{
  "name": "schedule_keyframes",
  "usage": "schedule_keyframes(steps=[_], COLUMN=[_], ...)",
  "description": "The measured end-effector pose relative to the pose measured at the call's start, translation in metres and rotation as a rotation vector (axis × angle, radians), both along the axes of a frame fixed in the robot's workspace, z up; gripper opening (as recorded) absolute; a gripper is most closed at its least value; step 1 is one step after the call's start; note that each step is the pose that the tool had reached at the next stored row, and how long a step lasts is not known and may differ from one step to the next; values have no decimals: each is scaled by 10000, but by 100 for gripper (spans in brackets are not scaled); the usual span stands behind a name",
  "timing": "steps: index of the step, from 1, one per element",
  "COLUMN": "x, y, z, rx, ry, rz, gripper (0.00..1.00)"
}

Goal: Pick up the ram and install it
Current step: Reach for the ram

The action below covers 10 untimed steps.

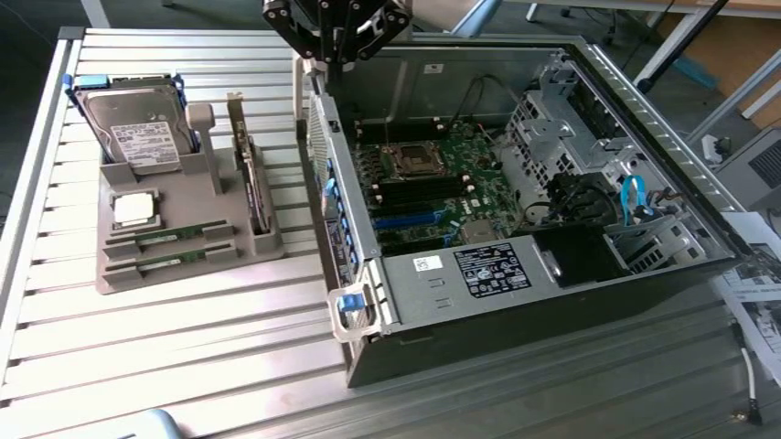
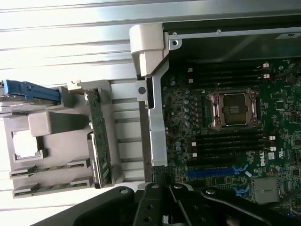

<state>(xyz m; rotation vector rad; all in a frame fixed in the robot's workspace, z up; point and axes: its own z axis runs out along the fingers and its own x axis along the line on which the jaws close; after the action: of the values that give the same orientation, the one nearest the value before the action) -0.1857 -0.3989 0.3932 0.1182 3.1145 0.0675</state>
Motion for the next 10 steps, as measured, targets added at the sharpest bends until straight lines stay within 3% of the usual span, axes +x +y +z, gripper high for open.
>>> schedule_keyframes(steps=[10], x=[-123], y=[0], z=[-1], rx=[-7], ry=[0], rz=[1], gripper=[10])
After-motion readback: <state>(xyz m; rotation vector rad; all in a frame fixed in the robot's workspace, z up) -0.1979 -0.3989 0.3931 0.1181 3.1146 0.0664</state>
